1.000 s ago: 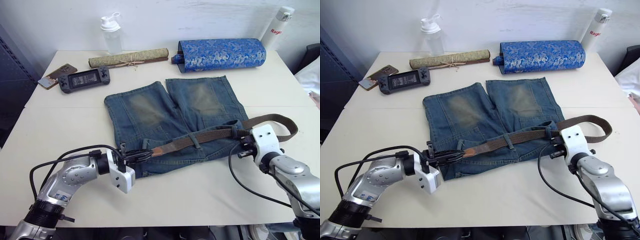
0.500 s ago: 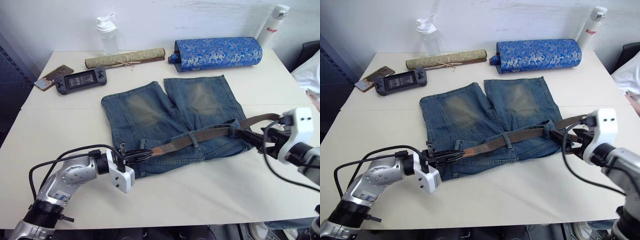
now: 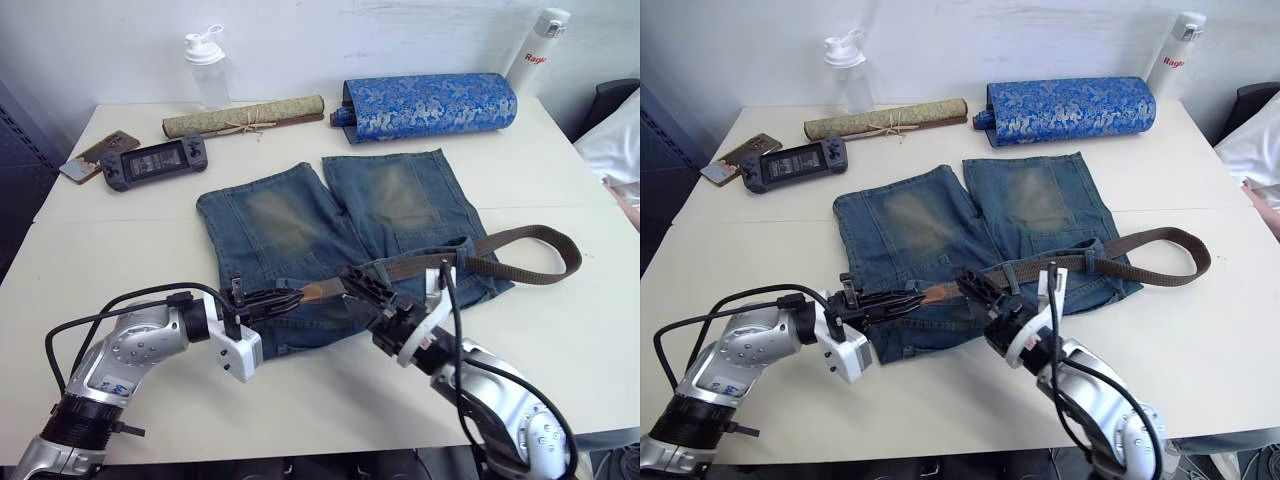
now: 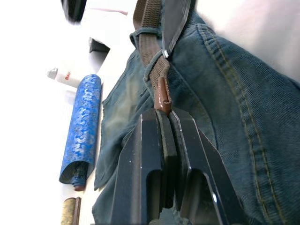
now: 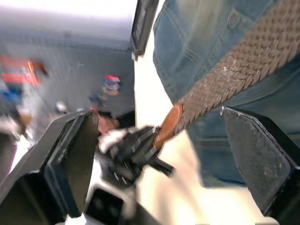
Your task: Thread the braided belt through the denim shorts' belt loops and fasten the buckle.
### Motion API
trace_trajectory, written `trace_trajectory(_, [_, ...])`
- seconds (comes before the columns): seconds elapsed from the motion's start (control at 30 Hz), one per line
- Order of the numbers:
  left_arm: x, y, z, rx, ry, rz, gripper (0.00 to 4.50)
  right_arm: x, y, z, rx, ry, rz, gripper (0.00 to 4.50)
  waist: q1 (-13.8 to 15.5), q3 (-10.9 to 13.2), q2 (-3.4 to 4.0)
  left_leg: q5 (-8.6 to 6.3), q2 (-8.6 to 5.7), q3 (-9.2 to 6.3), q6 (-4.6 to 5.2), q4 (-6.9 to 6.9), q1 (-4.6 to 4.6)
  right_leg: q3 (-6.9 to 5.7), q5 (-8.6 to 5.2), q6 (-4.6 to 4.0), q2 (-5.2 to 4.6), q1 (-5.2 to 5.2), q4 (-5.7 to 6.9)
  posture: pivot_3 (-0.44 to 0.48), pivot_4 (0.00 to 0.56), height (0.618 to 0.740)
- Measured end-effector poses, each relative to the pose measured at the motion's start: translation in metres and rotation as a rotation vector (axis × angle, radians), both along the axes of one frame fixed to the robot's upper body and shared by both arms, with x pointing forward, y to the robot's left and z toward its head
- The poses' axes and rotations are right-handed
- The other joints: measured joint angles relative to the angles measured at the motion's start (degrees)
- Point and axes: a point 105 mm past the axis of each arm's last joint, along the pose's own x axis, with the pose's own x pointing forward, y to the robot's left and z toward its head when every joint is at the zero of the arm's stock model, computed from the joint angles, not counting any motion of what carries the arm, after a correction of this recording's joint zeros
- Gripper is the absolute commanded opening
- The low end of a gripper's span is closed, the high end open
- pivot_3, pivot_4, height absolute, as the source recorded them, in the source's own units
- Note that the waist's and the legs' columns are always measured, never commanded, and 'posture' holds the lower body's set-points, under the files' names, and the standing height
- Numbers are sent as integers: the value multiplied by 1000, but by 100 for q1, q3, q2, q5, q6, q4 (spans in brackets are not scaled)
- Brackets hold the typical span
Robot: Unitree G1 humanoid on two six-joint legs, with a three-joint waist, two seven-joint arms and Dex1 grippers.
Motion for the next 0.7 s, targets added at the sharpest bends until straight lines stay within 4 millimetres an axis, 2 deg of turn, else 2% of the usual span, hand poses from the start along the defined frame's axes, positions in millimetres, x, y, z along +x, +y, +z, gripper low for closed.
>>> trace_trajectory(0.17, [-6, 1, 2, -7, -10, -4, 0, 12, -4, -17, -16, 107, -37, 4445, -30, -1, -1, 0, 3, 1, -1, -1, 0, 7, -1, -1, 1, 0, 0, 0, 150, 717])
trace_trajectory(0.3, [-6, 8, 3, 1, -11, 19, 0, 19, -10, -23, -16, 132, -64, 4445, -70, 0, -1, 0, 6, -3, -1, -5, 1, 12, -2, -4, 3, 0, 0, 0, 150, 717])
trace_trajectory(0.47, [-10, 11, 0, 1, 9, 21, 0, 31, -22, -18, -6, 120, -113, 4445, -100, 0, -1, 0, 5, -3, -1, -6, 1, 12, -2, -4, 2, 0, 0, 0, 150, 717])
trace_trajectory(0.57, [-11, 10, 1, 0, 5, 15, 0, 33, -23, -17, -6, 116, -117, 3734, -101, 0, 0, 0, 6, -3, -2, -9, 0, 16, -3, -5, 2, -2, -1, 0, 150, 717])
trace_trajectory(0.7, [-12, 8, 3, -1, -4, 8, 0, 33, -22, -19, -5, 120, -110, 1877, -101, 0, 0, -1, 5, -2, -1, -6, 0, 16, -3, -5, 1, -1, 0, 0, 150, 717])
